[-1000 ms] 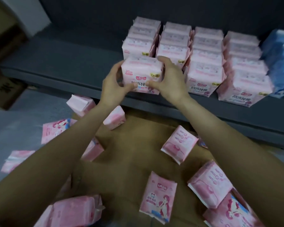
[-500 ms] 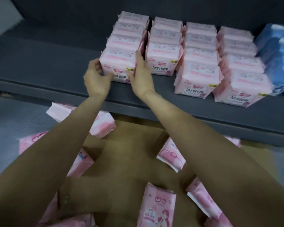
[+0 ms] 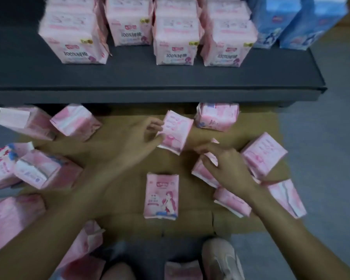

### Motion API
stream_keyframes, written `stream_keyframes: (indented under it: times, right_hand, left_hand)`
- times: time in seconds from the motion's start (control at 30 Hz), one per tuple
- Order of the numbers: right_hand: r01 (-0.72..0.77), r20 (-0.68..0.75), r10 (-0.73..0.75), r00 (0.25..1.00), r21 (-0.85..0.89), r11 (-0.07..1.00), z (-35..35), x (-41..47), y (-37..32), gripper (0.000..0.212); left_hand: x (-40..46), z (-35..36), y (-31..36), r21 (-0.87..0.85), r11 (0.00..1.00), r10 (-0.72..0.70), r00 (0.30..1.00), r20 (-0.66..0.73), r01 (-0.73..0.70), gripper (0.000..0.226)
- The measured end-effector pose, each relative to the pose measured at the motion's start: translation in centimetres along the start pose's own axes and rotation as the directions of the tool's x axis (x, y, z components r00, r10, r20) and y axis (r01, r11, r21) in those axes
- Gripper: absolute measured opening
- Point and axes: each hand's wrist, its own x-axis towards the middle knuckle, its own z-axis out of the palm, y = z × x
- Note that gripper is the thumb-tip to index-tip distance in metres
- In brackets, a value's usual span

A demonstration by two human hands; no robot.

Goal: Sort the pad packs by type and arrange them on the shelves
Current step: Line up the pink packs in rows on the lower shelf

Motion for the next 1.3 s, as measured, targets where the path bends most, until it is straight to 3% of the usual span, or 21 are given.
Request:
stream_keyframes:
  times: [0.07,0.13,0.27,0.37,0.47,0.57,0.67,0.73,0.9,0.97,1.07,1.2,1.23,1.3]
  right_hand:
    - [-0.074,0.000,0.074,0.997,-0.087,0.993,-0.8,-3.8,2.0,0.025]
    - [-0.104,-0.018,0.103,0.995,-0.158,0.982,-1.6,-6.6,3.8,0.023]
    - [-0.046,0.057,0.066,0.996,-0.299,0.953,-2.7,-10.7,6.3,0.027]
    - [-0.019,0.124,0.065,0.990,-0.348,0.937,-2.6,-13.3,6.7,0.033]
    - [0.126,0.137,-0.075,0.988,-0.417,0.900,-1.3,-14.8,6.2,0.028]
    - [0.211,0.134,-0.169,0.977,-0.442,0.872,-0.3,-15.3,6.0,0.029]
    - [0.183,0.104,-0.154,0.983,-0.393,0.901,-0.5,-16.9,6.0,0.026]
    - [0.130,0.081,-0.109,0.991,-0.336,0.933,-1.1,-18.6,5.6,0.024]
    - [0.034,-0.024,-0.043,0.999,-0.298,0.954,-2.5,-22.3,6.1,0.014]
    - [-0.040,-0.125,0.000,0.992,-0.320,0.946,-2.8,-22.9,7.2,0.011]
    - [-0.174,-0.235,0.077,0.969,-0.425,0.888,-3.1,-22.9,8.7,0.029]
    - [-0.304,-0.207,0.231,0.951,-0.481,0.822,-2.1,-21.7,9.8,0.055]
    - [-0.317,-0.205,0.248,0.947,-0.458,0.831,-1.4,-21.4,10.0,0.056]
    - [-0.340,-0.232,0.263,0.936,-0.414,0.845,-0.6,-20.9,10.7,0.052]
  left_hand:
    - [-1.3,2.6,-0.7,0.189,0.981,0.015,0.987,0.162,-0.046,0.030]
    - [-2.3,4.5,-0.8,0.401,0.909,0.014,0.971,0.237,-0.110,0.038]
    - [-4.5,6.3,-0.8,0.455,0.863,0.072,0.944,0.321,-0.221,0.052]
    - [-6.8,7.1,-0.9,0.512,0.838,0.019,0.948,0.317,-0.188,0.043]
    - [-8.3,7.8,-1.2,0.534,0.829,0.022,0.963,0.268,-0.168,0.043]
    - [-10.1,8.6,-1.4,0.542,0.819,0.122,0.979,0.161,-0.191,0.041]
    - [-13.5,9.5,-0.2,0.547,0.810,0.170,0.978,0.124,-0.211,0.040]
    - [-15.6,10.2,0.4,0.504,0.845,0.121,0.981,0.150,-0.181,0.040]
    - [-17.7,12.9,1.5,0.306,0.948,-0.117,0.989,0.095,0.083,0.038]
    - [-18.4,13.9,0.8,0.368,0.926,-0.165,0.969,0.184,0.088,0.056]
    - [-19.5,14.1,-0.8,0.482,0.875,-0.270,0.871,0.410,0.044,0.101]
    - [-22.2,15.4,-2.0,0.510,0.849,-0.435,0.729,0.529,0.136,0.114]
    - [-22.9,16.0,-2.3,0.533,0.837,-0.451,0.712,0.538,0.127,0.118]
    - [-24.0,17.1,-2.7,0.573,0.814,-0.439,0.747,0.500,0.095,0.105]
